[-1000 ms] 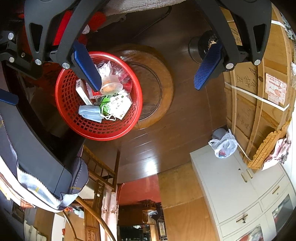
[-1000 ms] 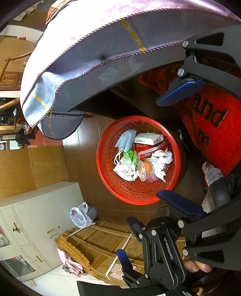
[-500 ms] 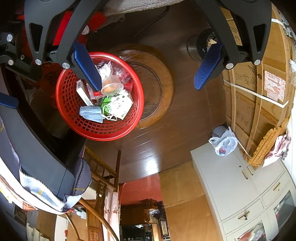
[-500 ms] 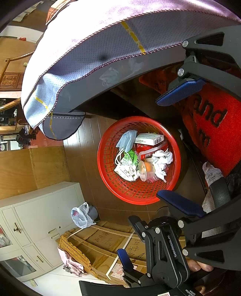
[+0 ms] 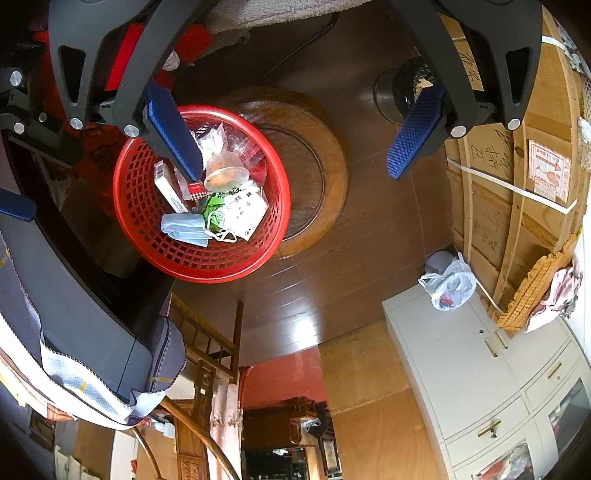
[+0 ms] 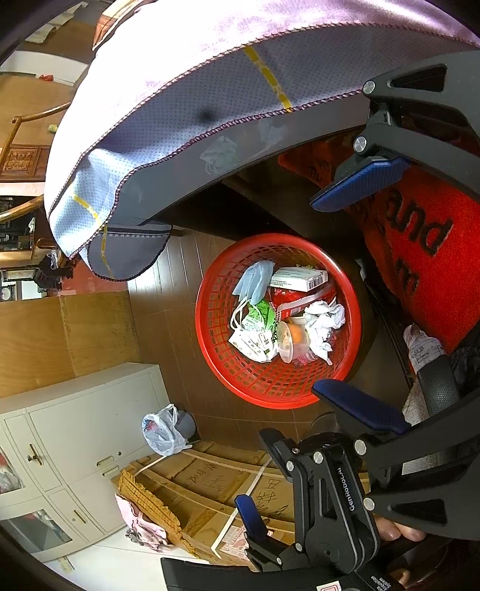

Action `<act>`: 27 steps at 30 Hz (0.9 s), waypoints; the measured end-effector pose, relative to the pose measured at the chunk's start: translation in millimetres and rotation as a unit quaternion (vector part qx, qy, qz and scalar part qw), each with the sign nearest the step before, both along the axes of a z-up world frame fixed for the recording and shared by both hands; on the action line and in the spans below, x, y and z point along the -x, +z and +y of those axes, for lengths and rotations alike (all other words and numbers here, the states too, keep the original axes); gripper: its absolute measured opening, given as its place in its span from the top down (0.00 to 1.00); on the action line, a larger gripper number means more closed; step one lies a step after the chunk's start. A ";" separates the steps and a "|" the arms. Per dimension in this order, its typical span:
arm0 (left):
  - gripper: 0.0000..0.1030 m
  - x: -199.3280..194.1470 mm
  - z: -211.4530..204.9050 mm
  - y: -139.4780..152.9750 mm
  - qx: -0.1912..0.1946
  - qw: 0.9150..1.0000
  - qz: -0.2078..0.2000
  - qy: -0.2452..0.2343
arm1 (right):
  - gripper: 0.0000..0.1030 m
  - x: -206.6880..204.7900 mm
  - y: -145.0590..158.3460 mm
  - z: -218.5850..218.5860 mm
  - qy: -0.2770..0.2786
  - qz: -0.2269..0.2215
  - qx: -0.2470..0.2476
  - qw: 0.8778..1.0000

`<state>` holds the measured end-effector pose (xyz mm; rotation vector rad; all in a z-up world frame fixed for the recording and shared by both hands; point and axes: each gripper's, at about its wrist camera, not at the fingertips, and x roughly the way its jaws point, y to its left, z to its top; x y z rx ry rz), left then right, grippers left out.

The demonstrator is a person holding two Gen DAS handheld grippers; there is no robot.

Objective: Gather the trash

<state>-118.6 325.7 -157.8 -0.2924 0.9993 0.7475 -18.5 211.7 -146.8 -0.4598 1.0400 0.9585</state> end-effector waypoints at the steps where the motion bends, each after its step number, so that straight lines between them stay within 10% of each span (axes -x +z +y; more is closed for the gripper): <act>1: 0.07 0.1 -0.2 -0.2 0.000 1.000 0.000 -0.001 | 0.12 -0.6 1.0 -0.1 0.000 0.000 0.000 1.000; 27: 0.07 -2.6 -2.4 1.6 -0.003 1.000 0.001 -0.011 | 0.12 -2.7 4.6 -0.6 -0.001 0.000 -0.003 1.000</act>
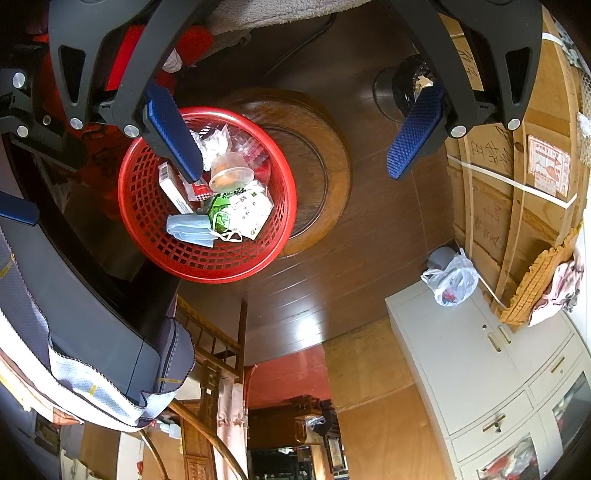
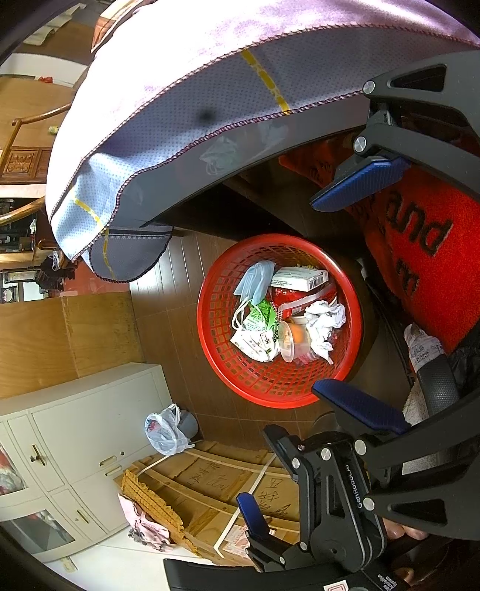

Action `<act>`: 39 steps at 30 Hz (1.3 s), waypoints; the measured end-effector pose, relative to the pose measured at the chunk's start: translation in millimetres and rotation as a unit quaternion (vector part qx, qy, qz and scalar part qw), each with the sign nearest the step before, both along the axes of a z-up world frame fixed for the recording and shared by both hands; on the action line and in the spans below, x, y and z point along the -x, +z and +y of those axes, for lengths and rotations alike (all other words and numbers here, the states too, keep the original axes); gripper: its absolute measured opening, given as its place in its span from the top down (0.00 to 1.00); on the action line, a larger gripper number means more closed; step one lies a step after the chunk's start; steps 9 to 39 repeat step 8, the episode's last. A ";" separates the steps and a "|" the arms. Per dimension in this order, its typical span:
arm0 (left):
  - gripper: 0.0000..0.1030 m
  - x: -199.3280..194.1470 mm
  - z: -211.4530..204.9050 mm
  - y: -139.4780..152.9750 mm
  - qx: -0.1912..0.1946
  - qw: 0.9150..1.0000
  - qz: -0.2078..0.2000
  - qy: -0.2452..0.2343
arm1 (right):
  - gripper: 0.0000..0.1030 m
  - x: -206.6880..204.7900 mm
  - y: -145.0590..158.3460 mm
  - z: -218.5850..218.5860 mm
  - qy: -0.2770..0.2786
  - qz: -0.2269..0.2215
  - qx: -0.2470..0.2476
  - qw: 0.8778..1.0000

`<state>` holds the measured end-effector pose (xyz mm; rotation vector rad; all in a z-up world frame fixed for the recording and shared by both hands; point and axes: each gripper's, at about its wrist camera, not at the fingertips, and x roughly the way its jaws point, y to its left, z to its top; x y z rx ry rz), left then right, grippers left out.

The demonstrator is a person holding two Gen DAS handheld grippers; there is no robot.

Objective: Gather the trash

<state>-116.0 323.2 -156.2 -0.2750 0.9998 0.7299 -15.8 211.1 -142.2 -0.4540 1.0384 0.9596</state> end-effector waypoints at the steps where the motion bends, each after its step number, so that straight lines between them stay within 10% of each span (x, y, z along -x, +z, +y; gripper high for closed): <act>1: 0.07 -0.1 0.6 0.3 0.001 1.000 0.000 0.000 | 0.12 0.0 -0.3 -0.2 0.000 0.000 0.000 1.000; 39: 0.07 1.3 5.7 0.9 0.009 1.000 -0.003 0.008 | 0.12 -1.0 2.1 -0.4 -0.001 0.000 -0.002 1.000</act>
